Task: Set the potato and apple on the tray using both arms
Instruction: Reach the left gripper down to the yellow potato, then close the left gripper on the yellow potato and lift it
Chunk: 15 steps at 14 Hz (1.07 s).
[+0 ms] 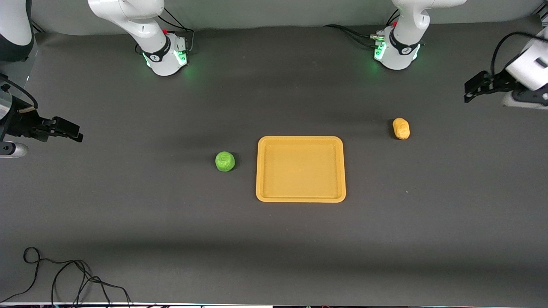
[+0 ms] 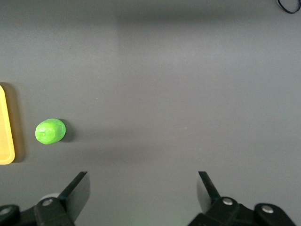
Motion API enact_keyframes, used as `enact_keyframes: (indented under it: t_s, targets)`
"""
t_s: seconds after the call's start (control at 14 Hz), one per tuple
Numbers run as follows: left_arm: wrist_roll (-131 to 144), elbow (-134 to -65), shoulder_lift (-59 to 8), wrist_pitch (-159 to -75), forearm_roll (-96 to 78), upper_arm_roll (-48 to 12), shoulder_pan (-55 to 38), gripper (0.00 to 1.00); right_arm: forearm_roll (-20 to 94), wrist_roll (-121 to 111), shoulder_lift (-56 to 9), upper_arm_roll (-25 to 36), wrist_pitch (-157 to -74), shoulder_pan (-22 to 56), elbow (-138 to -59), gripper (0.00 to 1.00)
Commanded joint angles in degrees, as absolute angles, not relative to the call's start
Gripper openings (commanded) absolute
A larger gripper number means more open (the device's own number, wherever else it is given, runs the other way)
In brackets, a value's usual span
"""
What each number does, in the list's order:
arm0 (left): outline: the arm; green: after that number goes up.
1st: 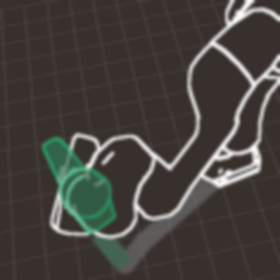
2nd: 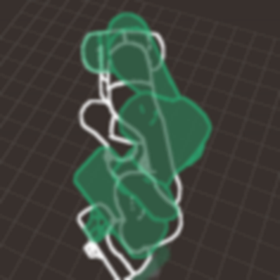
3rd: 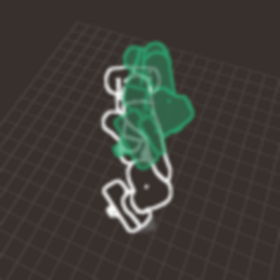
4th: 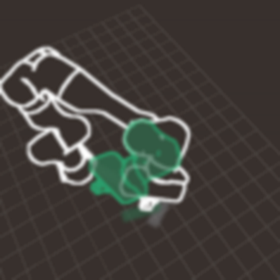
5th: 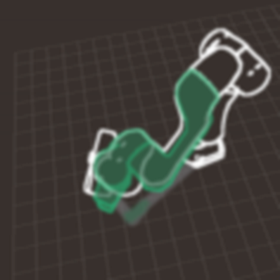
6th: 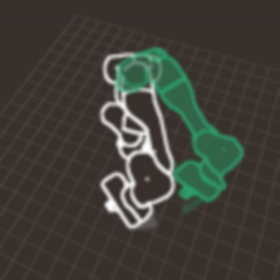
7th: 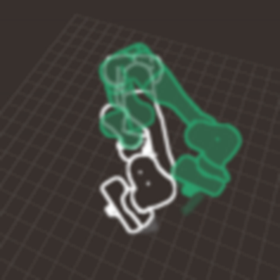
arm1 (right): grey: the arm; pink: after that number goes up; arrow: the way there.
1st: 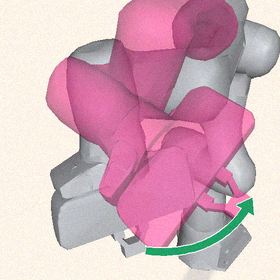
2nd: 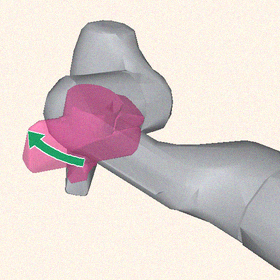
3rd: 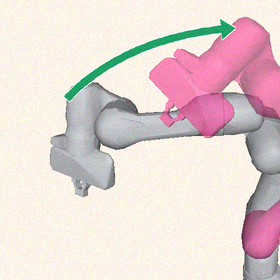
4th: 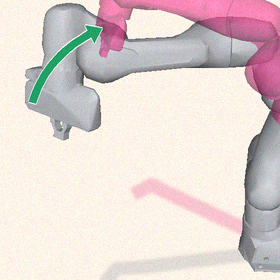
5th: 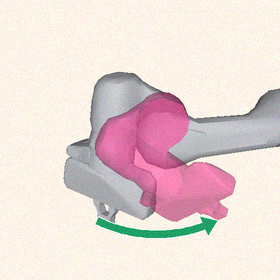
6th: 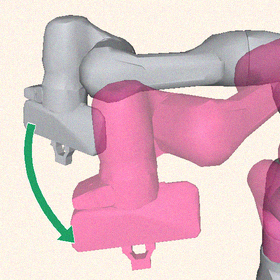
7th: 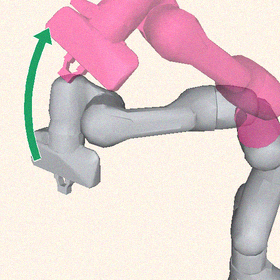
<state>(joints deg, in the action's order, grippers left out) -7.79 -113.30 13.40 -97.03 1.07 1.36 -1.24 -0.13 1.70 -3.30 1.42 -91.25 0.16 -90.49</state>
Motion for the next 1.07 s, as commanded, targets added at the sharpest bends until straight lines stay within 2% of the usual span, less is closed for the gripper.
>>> enact_keyframes:
  t_s: [0.0,0.07,0.21,0.36,0.71,1.0]
  targets:
    - [-6.7,-123.4,15.1,-104.0,1.7,1.3,-1.9,0.99,0.6,0.4,-3.5,1.3,-90.5,0.1,-89.5,1.0]
    - [-6.9,-127.8,14.9,-107.4,1.1,1.4,-1.9,0.99,0.6,0.4,-3.5,1.3,-90.6,0.1,-89.5,1.0]
    - [-7.5,-139.8,14.2,-122.1,1.1,1.5,-1.8,1.0,0.6,0.4,-3.5,1.3,-90.6,0.1,-89.5,1.0]
    - [-7.5,-145.4,10.9,-127.9,1.1,1.4,-2.0,1.0,0.6,0.5,-3.5,1.3,-90.6,0.1,-89.5,1.0]
    - [-7.5,-145.3,-3.3,-133.7,0.9,1.3,-3.9,1.0,0.6,0.8,-3.6,1.3,-90.6,0.1,-89.5,1.0]
    - [-8.5,-144.6,-5.8,-134.2,0.5,1.1,-4.7,0.99,0.6,0.9,-3.6,1.3,-90.6,0.1,-89.4,1.0]
